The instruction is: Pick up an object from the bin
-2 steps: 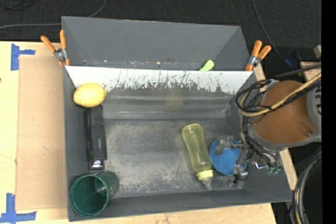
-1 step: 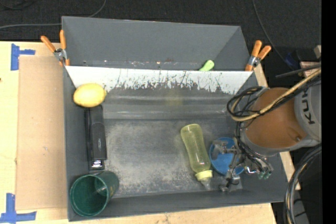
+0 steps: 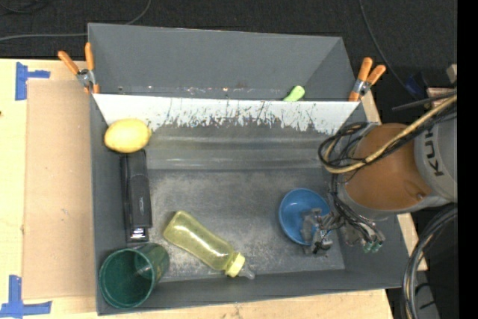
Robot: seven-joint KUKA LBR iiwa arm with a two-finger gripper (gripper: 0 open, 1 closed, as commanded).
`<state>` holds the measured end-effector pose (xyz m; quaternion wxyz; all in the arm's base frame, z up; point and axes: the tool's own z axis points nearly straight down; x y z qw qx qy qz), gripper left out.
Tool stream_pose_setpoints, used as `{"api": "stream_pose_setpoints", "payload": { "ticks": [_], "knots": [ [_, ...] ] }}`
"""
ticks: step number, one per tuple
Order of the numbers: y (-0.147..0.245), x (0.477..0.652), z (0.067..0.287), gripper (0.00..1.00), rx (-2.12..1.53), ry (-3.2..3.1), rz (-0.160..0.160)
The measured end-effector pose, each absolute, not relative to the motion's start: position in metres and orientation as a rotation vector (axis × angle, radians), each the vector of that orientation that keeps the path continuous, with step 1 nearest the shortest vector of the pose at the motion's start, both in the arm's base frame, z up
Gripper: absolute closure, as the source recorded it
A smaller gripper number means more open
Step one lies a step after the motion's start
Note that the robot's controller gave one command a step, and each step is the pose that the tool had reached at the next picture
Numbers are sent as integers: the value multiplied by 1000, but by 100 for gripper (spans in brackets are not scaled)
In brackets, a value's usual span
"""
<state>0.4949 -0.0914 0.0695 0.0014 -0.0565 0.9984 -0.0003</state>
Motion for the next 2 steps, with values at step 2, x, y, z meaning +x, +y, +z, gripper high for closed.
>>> {"api": "stream_pose_setpoints", "payload": {
  "ticks": [2],
  "knots": [
    [-81,489,171,100,-182,3139,1]
  ]
}}
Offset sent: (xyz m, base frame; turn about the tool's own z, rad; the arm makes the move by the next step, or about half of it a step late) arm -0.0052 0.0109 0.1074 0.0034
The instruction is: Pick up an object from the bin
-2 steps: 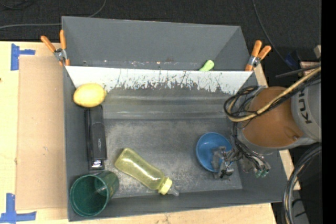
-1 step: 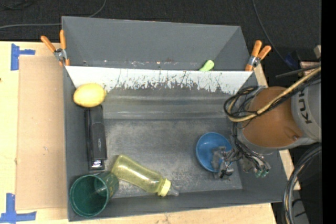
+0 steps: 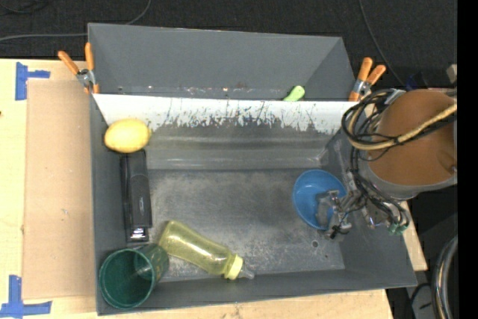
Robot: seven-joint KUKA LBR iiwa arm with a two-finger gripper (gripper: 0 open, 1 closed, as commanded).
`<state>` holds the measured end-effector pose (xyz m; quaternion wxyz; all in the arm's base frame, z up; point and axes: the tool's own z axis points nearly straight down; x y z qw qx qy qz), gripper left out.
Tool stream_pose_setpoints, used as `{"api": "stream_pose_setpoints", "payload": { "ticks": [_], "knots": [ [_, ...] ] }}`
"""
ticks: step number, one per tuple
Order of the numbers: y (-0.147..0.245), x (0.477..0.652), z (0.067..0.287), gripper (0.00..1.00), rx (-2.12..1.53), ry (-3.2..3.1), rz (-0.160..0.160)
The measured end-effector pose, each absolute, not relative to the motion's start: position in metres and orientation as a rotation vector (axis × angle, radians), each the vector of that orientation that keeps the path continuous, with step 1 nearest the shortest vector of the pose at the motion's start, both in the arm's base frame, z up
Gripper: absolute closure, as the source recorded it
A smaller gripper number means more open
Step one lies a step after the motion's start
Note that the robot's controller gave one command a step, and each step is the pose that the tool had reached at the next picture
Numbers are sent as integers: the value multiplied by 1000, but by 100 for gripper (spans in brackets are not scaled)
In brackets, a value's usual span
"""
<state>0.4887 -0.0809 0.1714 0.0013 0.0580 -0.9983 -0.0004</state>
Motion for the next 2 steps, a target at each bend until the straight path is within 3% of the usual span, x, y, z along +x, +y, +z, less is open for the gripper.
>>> {"api": "stream_pose_setpoints", "payload": {
  "ticks": [1,2],
  "knots": [
    [-88,490,126,100,202,-3122,-6],
    [-92,492,125,100,249,-3126,-3]
  ]
}}
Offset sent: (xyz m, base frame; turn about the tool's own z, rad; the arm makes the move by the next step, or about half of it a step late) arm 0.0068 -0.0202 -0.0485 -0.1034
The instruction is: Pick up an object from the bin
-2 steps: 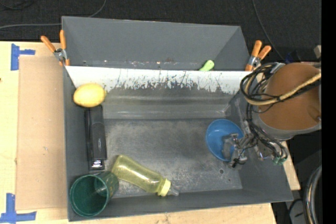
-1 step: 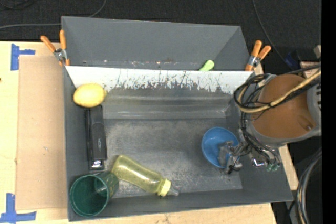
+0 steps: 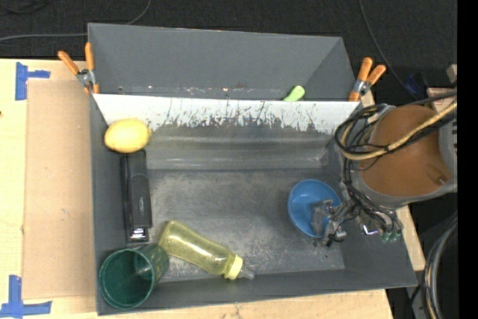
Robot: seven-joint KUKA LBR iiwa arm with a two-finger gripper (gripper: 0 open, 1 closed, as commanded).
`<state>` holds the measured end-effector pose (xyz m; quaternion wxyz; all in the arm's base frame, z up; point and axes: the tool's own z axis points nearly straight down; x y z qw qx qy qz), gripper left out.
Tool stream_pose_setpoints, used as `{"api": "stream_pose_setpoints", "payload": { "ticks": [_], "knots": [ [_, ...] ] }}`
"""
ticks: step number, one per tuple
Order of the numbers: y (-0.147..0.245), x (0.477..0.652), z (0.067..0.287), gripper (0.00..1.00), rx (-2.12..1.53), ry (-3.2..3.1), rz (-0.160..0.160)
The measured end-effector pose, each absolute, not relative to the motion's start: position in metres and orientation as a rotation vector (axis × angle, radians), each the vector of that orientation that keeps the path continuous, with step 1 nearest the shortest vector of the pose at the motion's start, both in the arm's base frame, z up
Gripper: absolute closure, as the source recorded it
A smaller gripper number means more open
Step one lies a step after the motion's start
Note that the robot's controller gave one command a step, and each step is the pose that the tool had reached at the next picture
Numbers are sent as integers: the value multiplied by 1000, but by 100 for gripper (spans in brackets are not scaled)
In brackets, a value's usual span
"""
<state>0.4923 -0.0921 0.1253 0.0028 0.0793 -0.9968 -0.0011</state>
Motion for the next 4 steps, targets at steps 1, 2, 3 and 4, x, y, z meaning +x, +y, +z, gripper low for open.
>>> {"api": "stream_pose_setpoints", "payload": {
  "ticks": [1,2,3,4],
  "knots": [
    [-98,514,102,100,425,-3104,-7],
    [-99,511,101,100,394,-3110,-7],
    [-93,493,118,100,376,-3100,-14],
    [-67,475,140,100,676,-3049,-18]
  ]
}}
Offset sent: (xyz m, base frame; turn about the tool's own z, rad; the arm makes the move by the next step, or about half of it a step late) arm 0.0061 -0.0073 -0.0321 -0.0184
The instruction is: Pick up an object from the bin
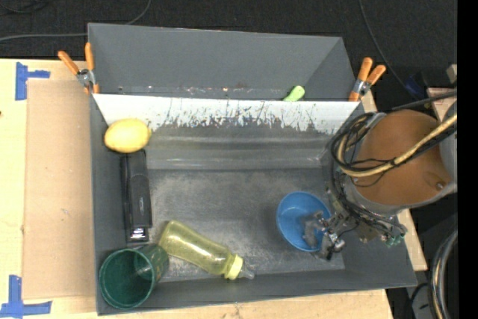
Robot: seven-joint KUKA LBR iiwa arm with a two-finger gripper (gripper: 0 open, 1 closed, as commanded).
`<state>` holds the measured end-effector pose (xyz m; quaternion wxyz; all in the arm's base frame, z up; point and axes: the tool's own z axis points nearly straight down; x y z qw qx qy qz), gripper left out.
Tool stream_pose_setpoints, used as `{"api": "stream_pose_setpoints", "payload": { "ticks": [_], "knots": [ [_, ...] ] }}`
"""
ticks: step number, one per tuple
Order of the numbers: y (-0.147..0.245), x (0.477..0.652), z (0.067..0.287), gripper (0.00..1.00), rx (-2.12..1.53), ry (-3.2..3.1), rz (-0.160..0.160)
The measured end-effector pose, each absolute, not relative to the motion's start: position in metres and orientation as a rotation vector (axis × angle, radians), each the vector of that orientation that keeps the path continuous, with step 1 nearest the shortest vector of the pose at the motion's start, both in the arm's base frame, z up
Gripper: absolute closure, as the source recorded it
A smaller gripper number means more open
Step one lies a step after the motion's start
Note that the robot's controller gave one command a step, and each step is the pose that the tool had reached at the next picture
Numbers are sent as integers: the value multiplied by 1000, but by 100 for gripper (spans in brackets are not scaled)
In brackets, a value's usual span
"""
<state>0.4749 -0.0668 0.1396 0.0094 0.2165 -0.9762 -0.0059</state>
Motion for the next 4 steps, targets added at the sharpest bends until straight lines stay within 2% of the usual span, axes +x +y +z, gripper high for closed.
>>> {"api": "stream_pose_setpoints", "payload": {
  "ticks": [1,2,3,4],
  "knots": [
    [-69,476,143,100,639,-3057,-18],
    [-57,477,114,100,619,-3056,-22],
    [-77,476,142,100,589,-3070,-14],
    [-64,481,234,100,543,-3077,-20]
  ]
}}
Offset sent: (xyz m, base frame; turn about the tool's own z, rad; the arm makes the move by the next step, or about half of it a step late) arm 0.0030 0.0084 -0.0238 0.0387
